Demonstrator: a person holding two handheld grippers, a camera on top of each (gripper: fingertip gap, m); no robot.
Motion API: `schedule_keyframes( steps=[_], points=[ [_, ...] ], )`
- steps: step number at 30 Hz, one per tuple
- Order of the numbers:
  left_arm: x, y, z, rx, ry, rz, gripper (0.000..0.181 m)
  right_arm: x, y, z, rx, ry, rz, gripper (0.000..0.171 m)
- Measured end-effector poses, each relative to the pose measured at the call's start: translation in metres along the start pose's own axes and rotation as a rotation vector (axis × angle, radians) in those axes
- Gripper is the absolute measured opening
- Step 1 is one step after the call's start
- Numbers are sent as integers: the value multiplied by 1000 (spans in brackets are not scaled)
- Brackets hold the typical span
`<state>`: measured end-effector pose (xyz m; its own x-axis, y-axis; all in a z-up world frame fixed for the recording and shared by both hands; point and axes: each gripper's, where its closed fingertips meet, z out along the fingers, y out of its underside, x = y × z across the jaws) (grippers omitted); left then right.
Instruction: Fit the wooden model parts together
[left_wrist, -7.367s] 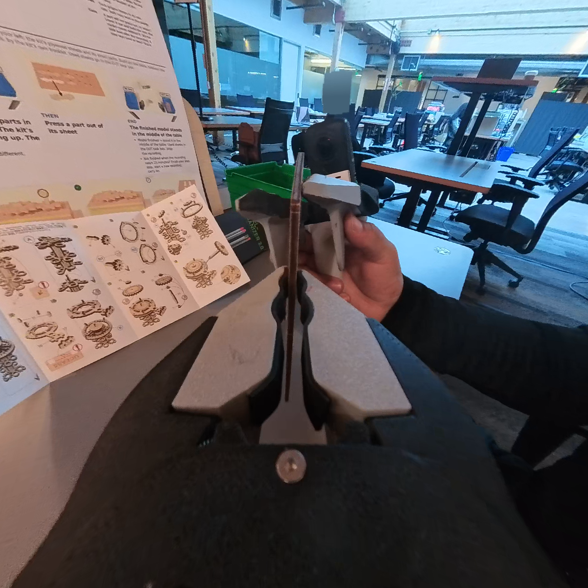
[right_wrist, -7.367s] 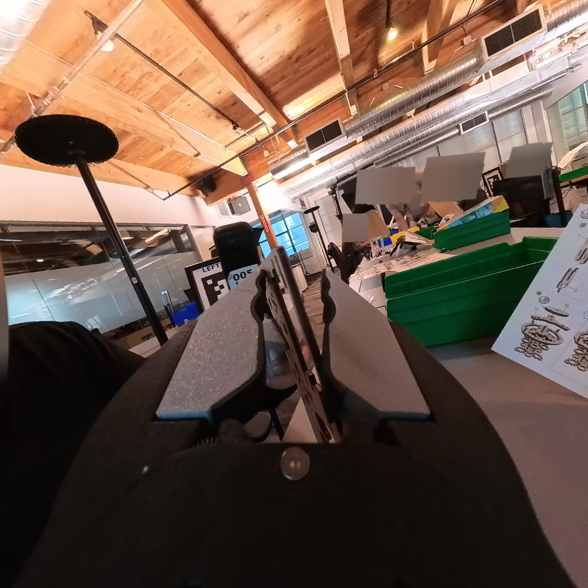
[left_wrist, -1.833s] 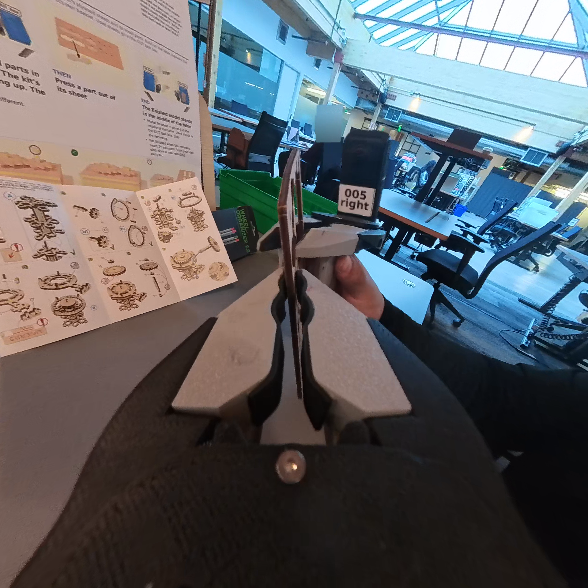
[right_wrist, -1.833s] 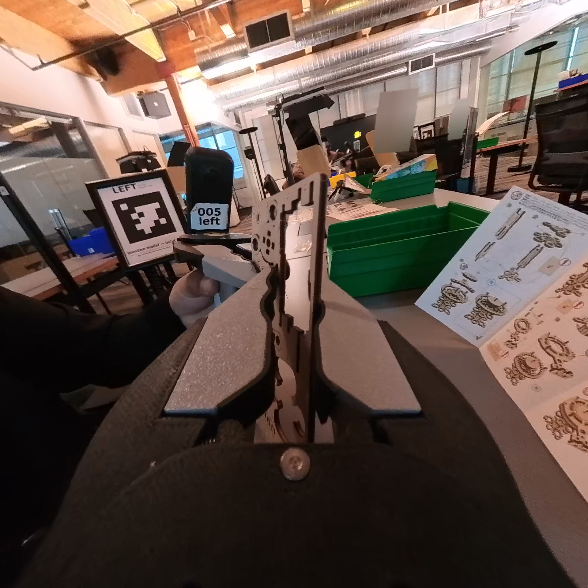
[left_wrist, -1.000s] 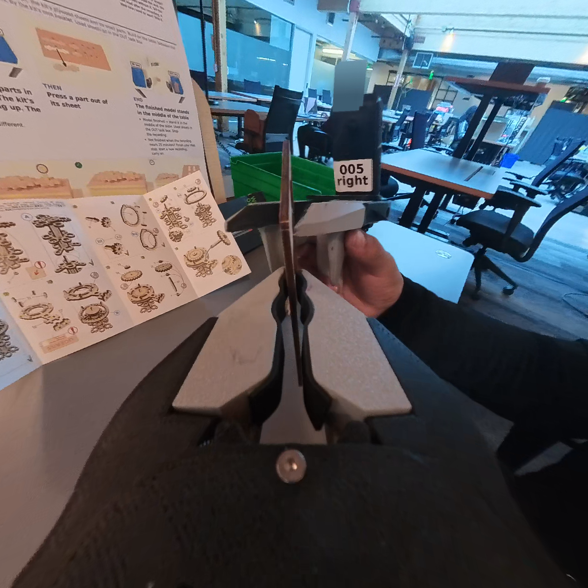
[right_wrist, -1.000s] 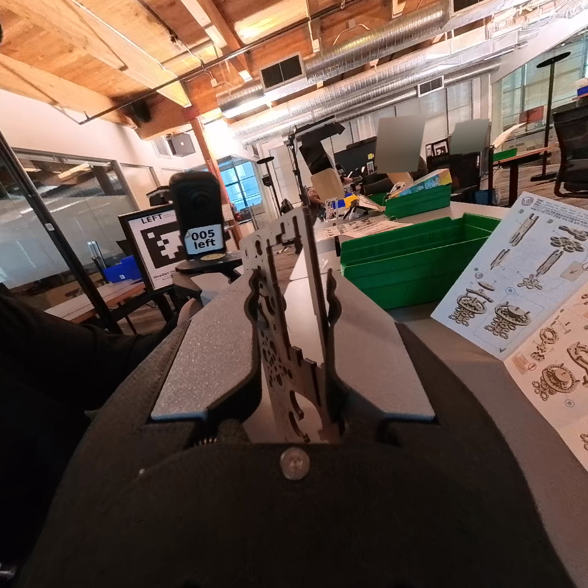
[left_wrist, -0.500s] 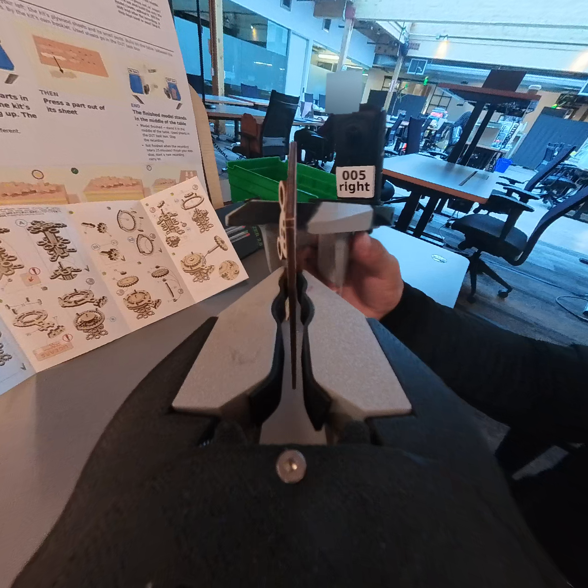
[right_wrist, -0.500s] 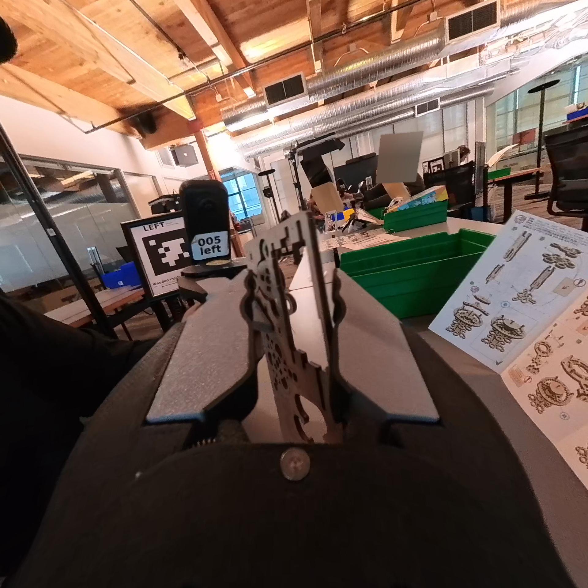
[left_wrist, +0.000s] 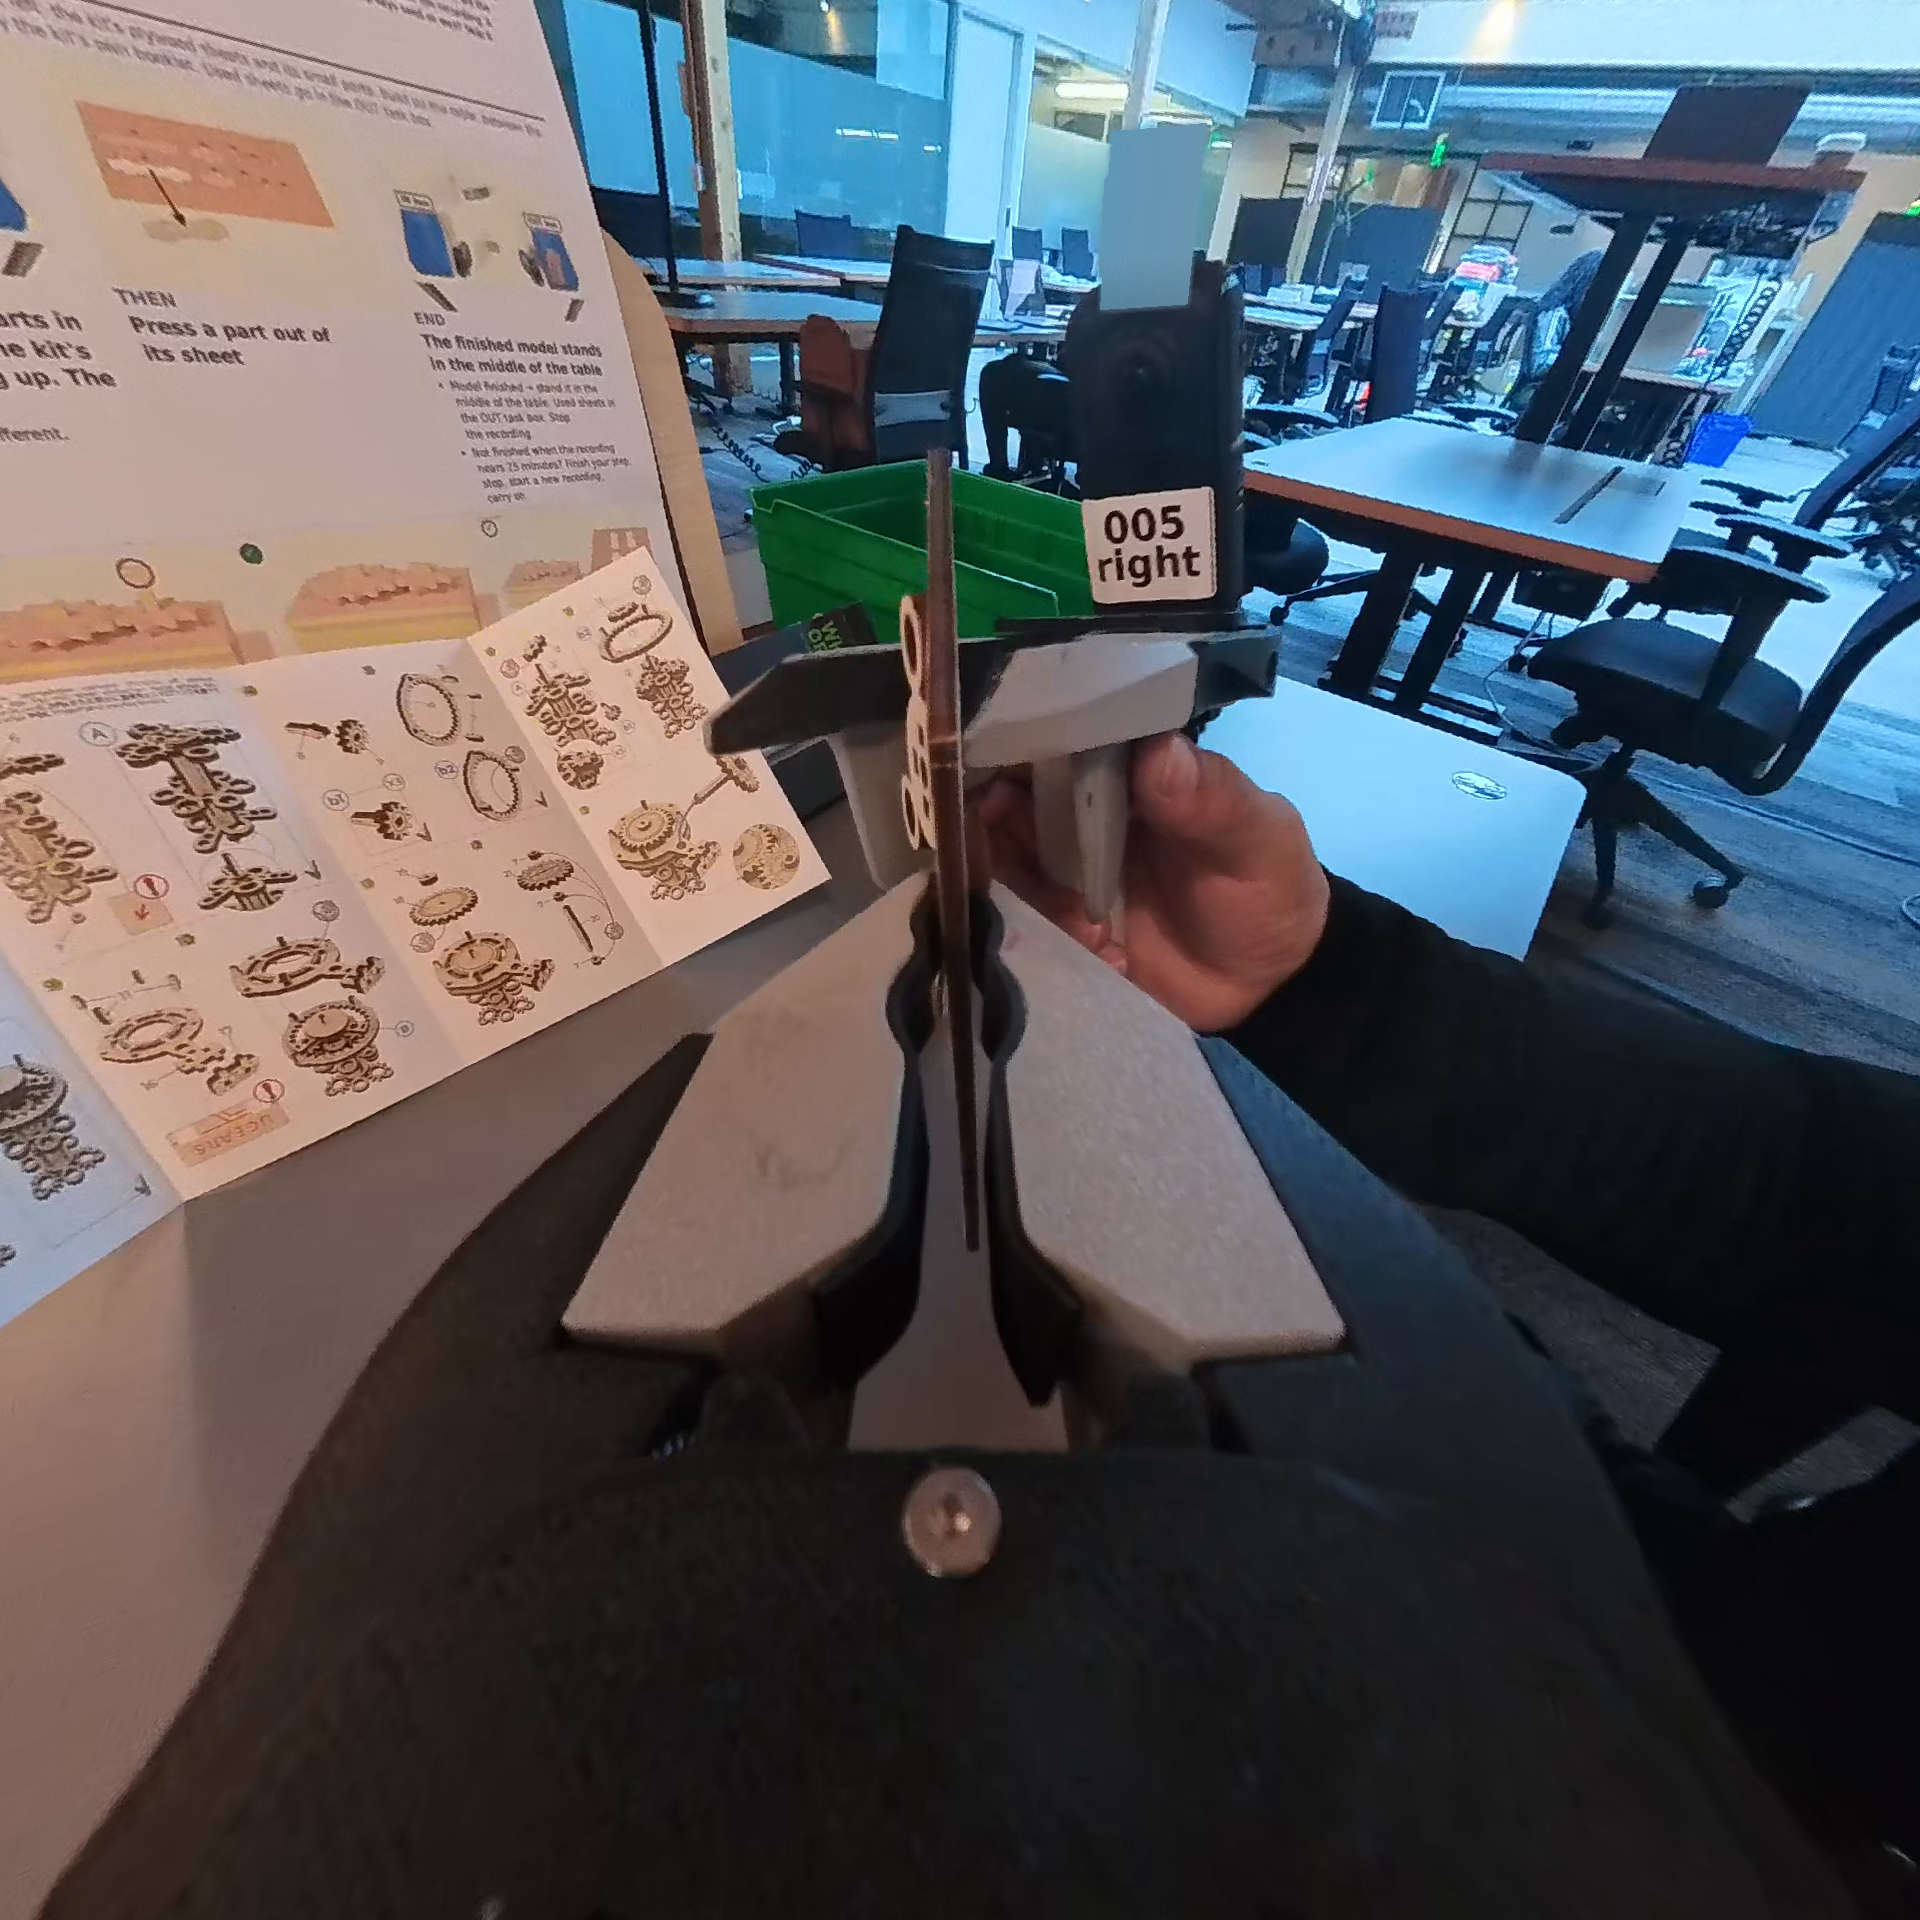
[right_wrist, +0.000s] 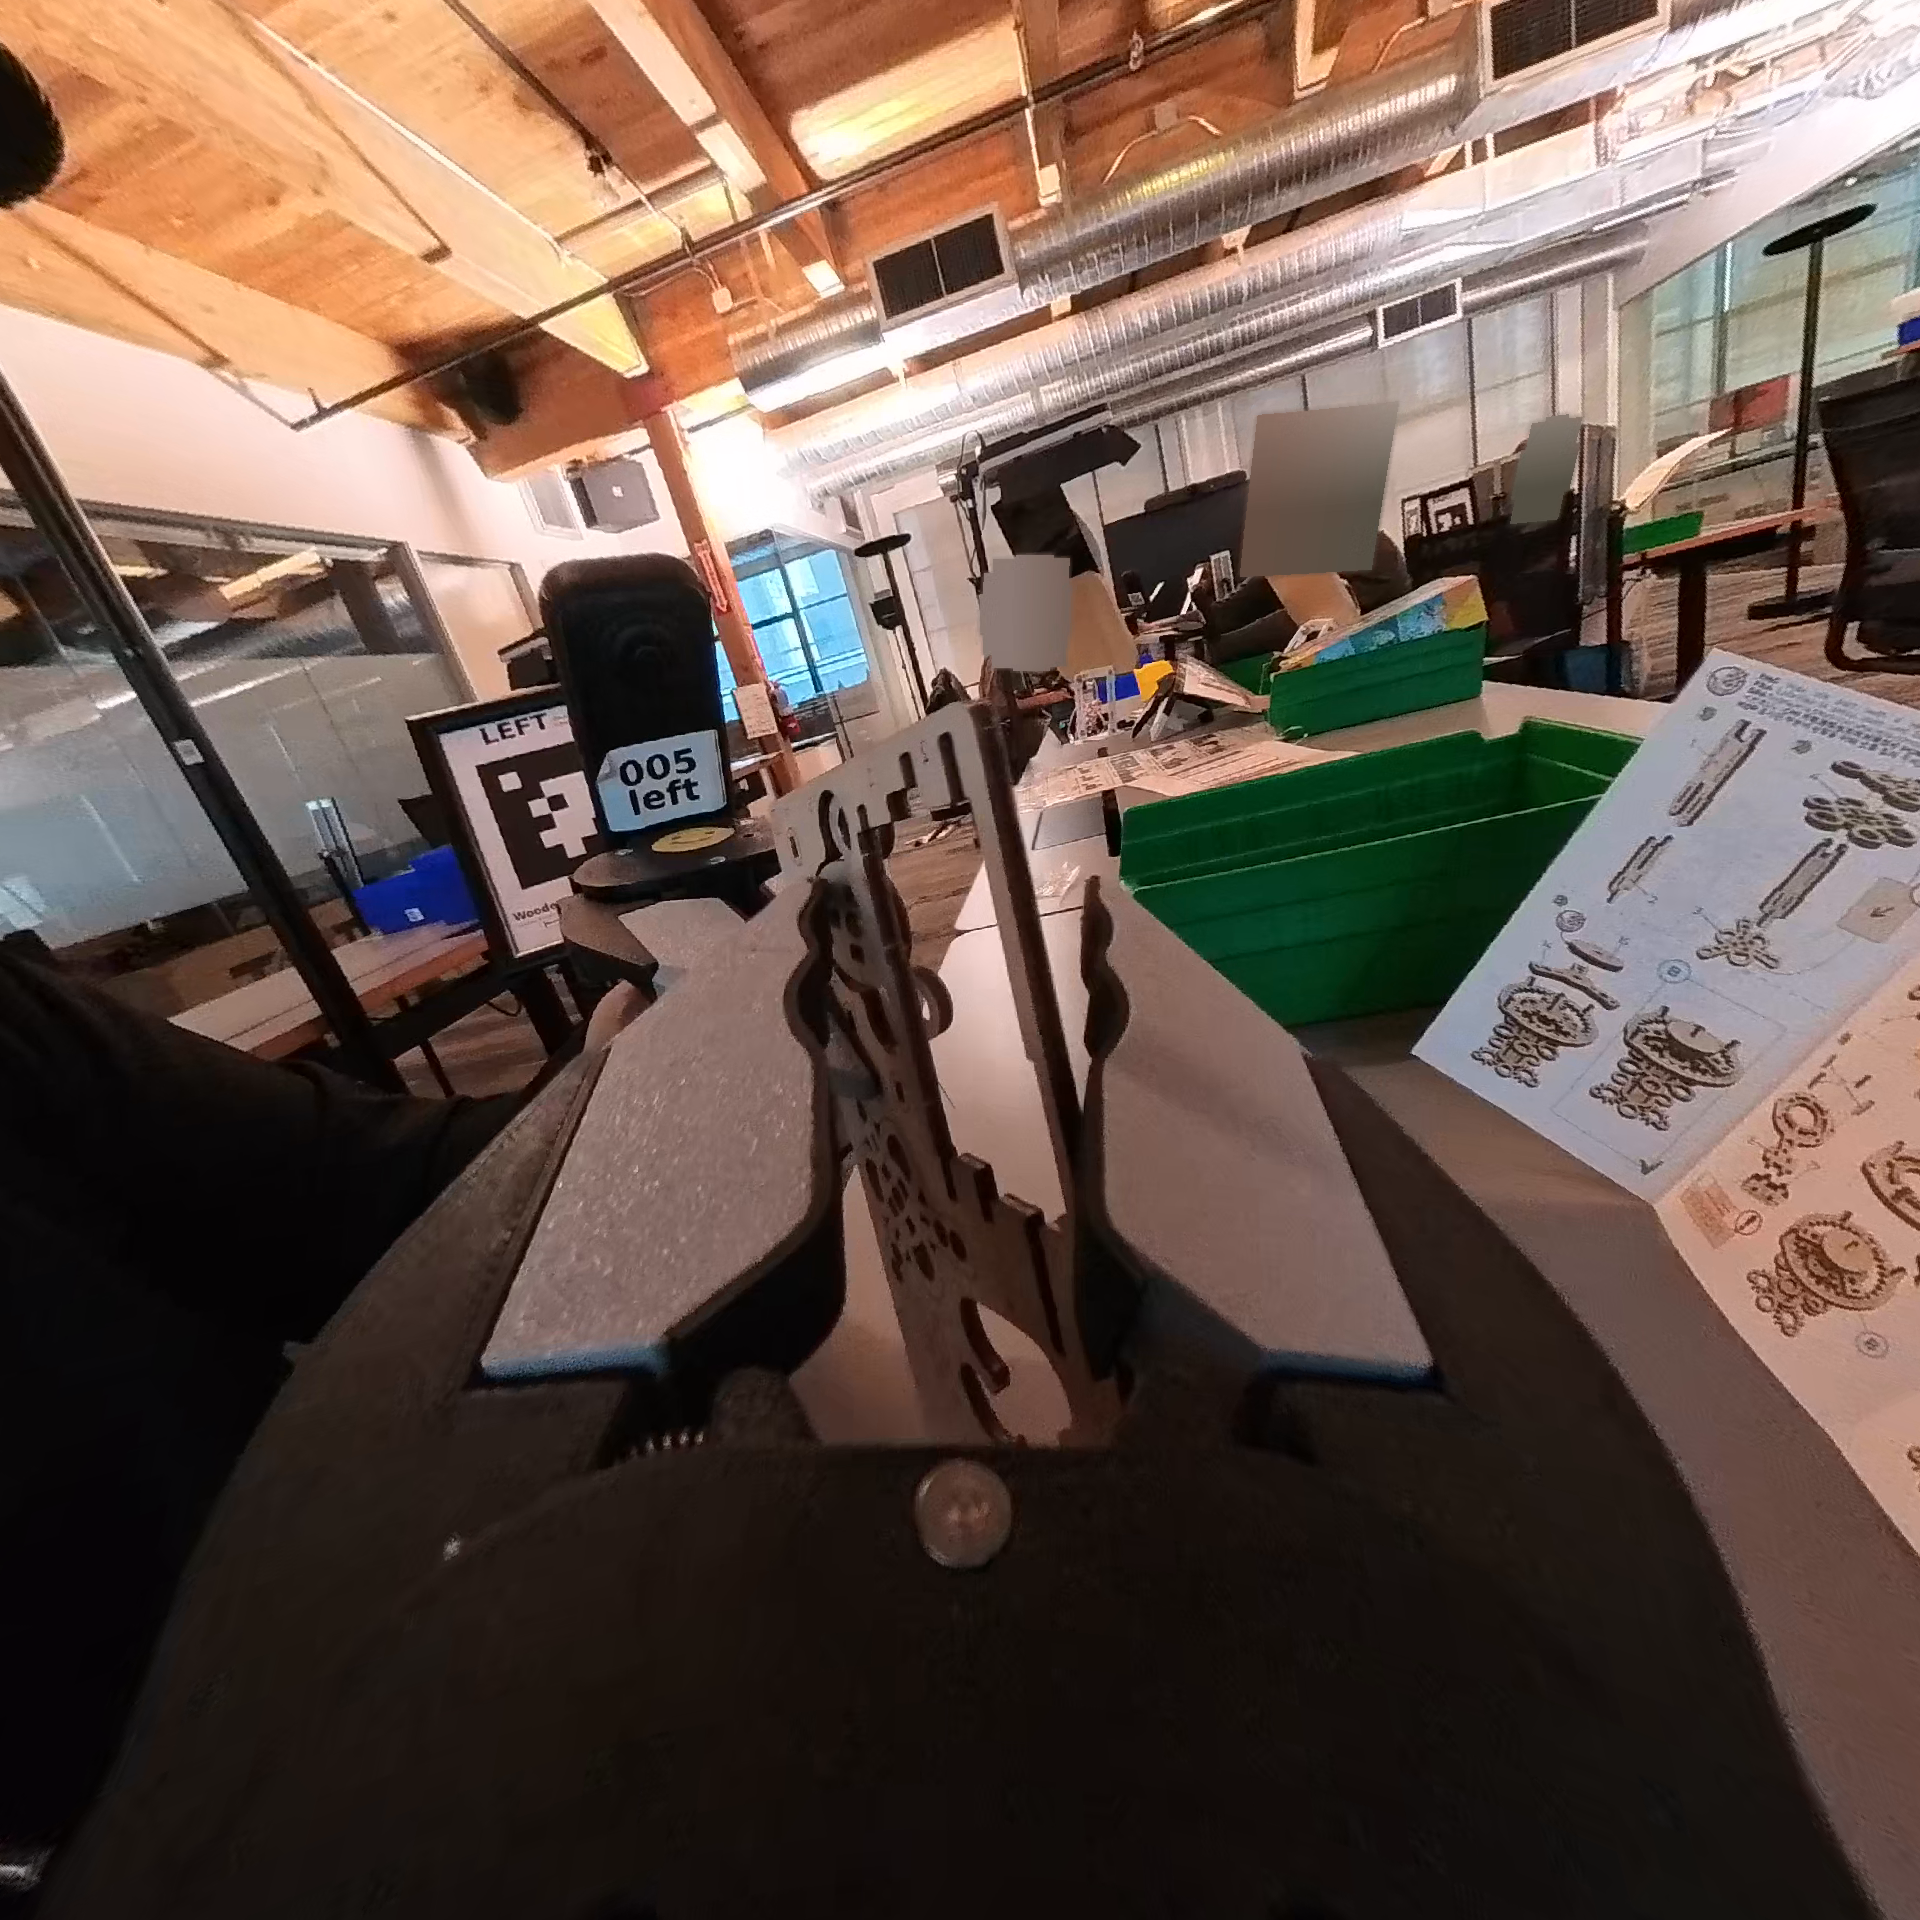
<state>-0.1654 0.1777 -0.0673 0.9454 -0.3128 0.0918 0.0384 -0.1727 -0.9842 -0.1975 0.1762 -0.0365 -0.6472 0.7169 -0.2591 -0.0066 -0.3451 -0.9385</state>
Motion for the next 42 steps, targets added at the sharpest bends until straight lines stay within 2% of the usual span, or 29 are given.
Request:
schedule_keyframes(
  steps=[18,30,33,36,40,41,42],
  points=[
    [-1,1,-1,-28,5,1,1,1,7,2,-66,46,-98,52],
    [0,-1,2,-35,3,2,2,2,3,-1,-44,45,-89,45],
    [-1,-2,2,-31,19,-20,2,0,1,-3,-42,53,-102,33],
    [-5,0,3,-25,25,-50,2,5,3,-3,-45,72,-89,33],
    [-4,-2,3,0,38,-56,0,5,0,-2,-14,58,-54,43],
    [-4,-2,4,-7,33,-51,1,3,-1,0,-11,47,-50,61],
    [-5,0,5,-17,18,-30,1,6,1,0,-19,72,-64,62]
  ],
)
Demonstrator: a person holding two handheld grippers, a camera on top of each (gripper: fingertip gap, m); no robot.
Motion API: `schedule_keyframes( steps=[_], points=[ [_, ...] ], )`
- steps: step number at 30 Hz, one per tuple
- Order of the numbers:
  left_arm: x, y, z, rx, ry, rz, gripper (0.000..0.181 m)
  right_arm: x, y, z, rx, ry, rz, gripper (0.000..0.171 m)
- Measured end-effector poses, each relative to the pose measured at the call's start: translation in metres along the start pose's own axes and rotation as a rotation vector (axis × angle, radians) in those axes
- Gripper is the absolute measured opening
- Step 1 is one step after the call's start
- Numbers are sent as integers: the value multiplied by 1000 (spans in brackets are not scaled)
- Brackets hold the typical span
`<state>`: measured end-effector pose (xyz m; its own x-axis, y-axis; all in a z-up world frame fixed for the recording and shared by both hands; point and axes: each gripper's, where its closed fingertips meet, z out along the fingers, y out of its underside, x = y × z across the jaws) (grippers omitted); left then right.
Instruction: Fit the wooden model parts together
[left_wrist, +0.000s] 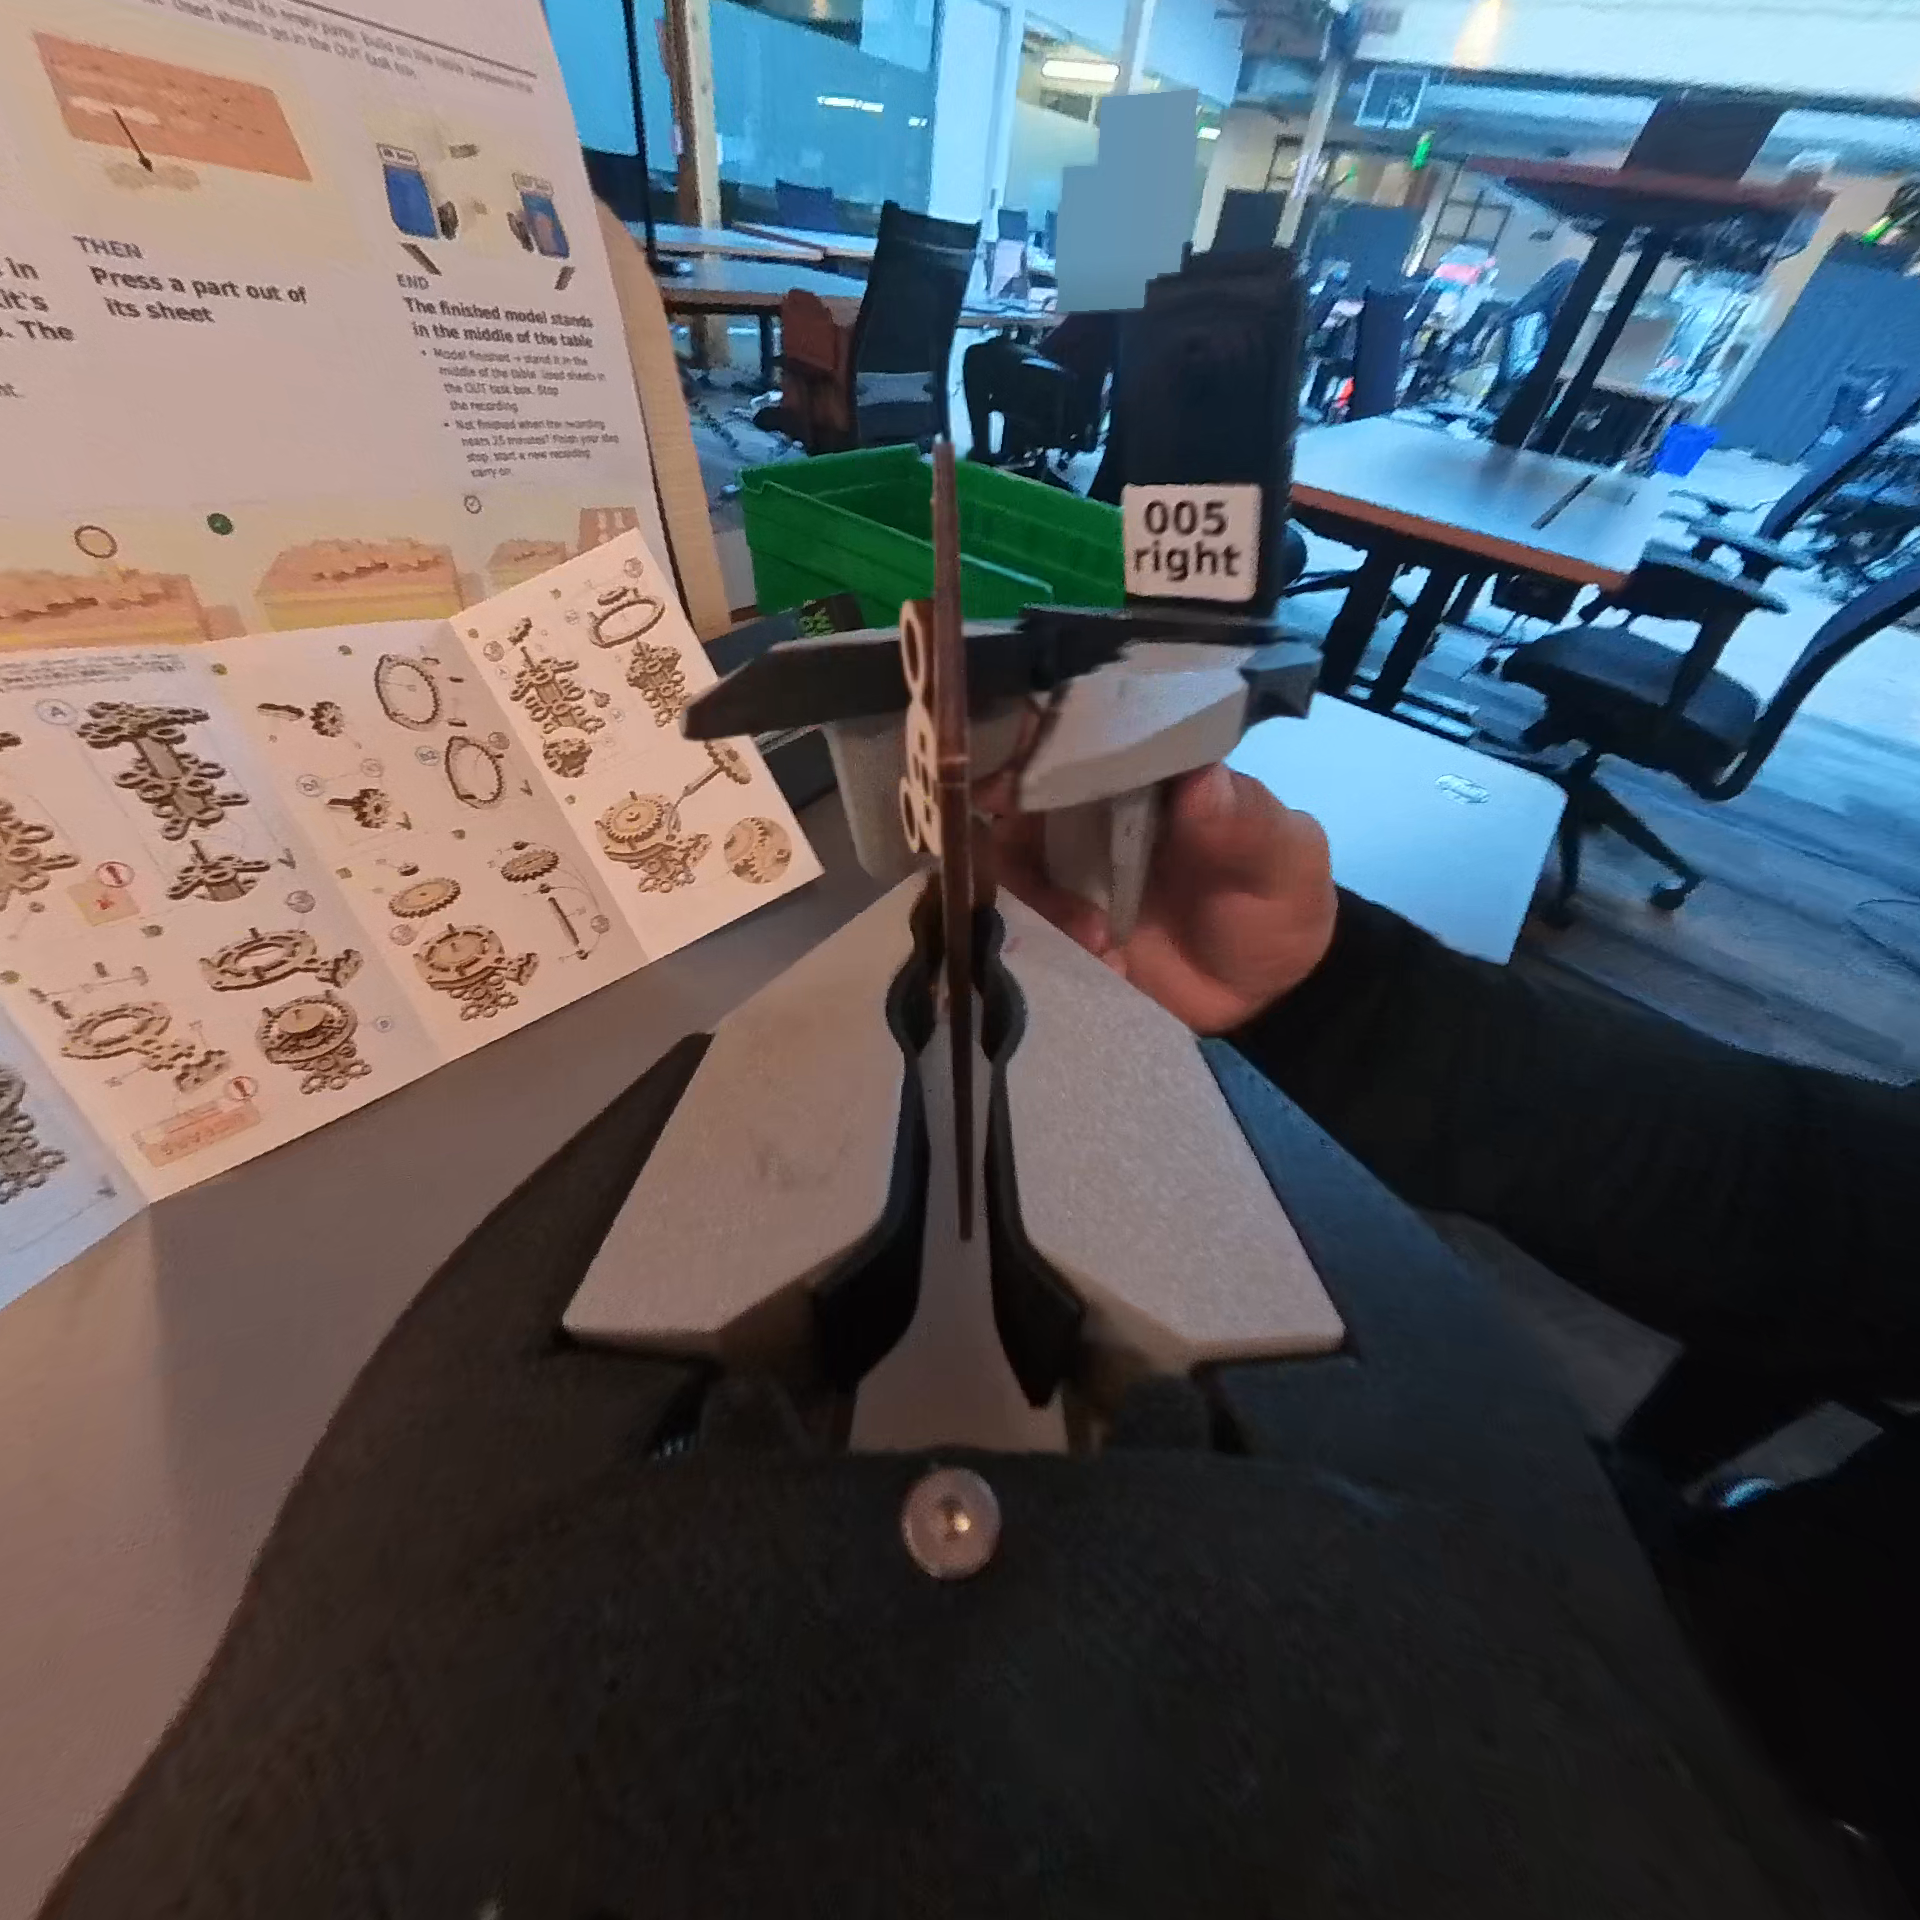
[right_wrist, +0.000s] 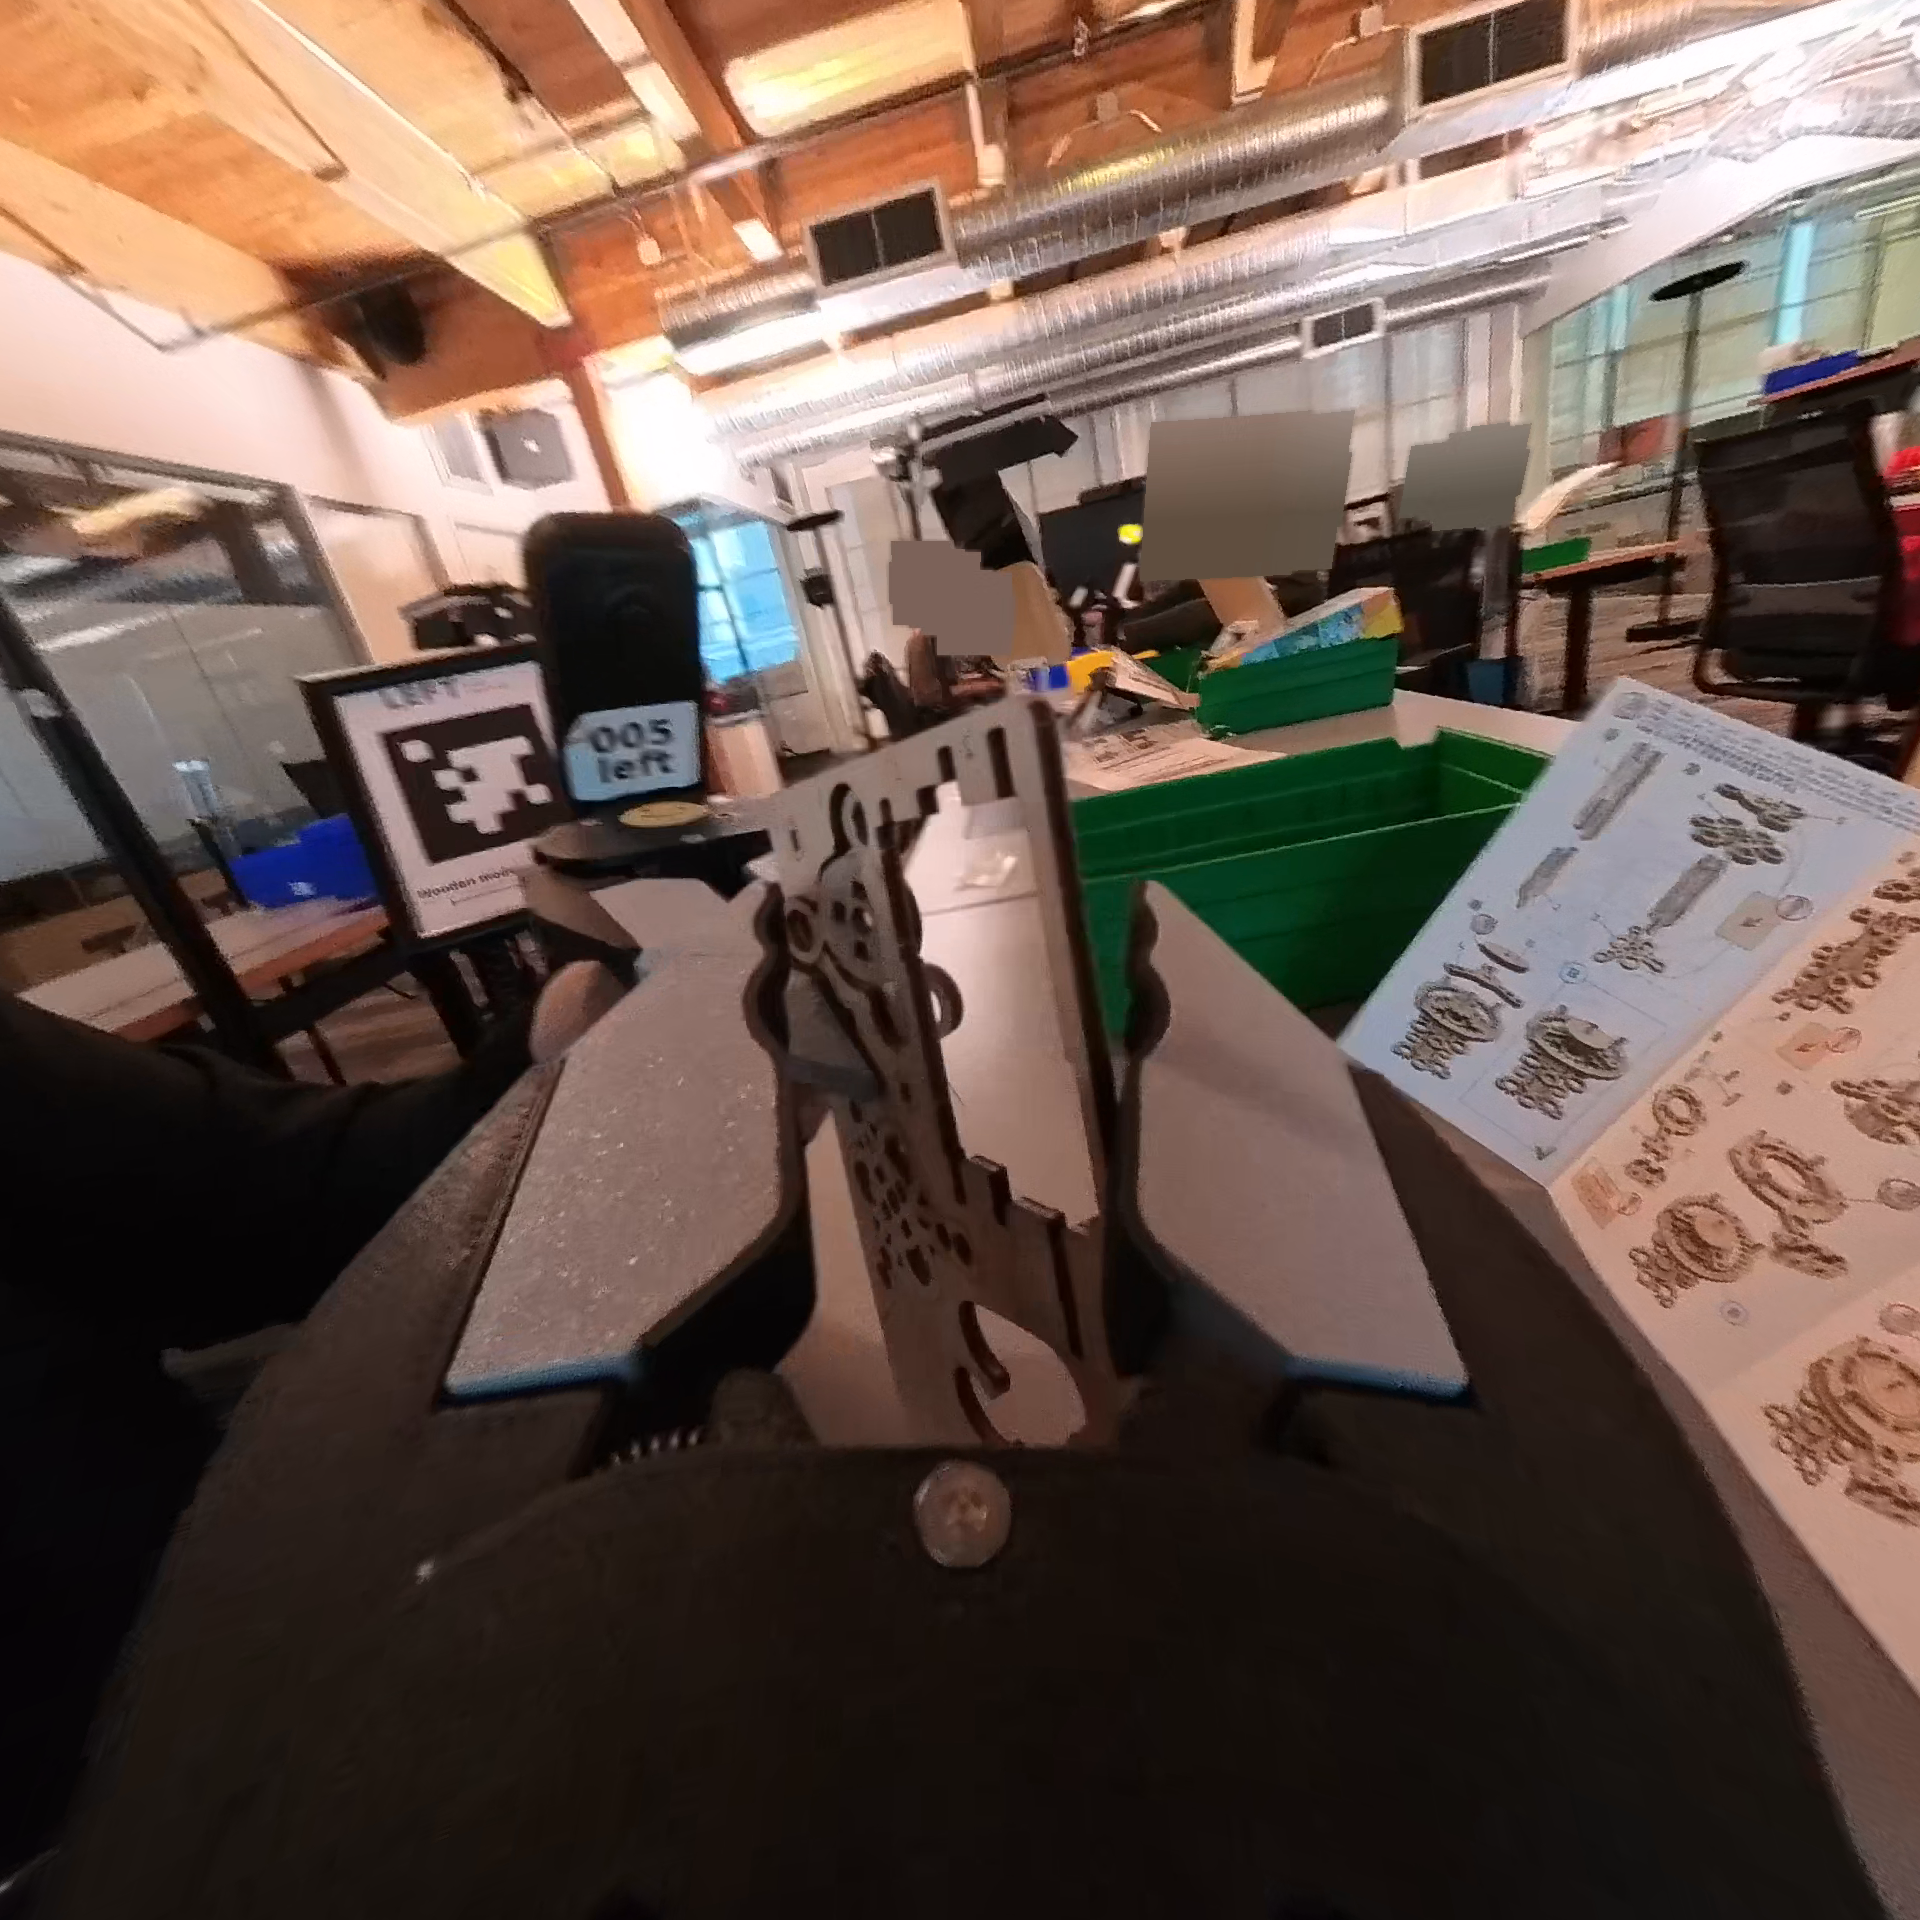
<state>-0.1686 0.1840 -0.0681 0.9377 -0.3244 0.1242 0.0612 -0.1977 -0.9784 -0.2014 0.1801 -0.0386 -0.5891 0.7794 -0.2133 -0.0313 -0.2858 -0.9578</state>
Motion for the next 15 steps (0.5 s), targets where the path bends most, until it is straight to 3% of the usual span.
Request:
schedule_keyframes(
  steps=[8,15],
  points=[
    [3,1,-2,-6,21,-4,1,-3,1,-1,-19,-22,-21,50],
    [2,2,-3,-25,8,5,1,0,6,2,-55,19,-62,56]
  ],
)
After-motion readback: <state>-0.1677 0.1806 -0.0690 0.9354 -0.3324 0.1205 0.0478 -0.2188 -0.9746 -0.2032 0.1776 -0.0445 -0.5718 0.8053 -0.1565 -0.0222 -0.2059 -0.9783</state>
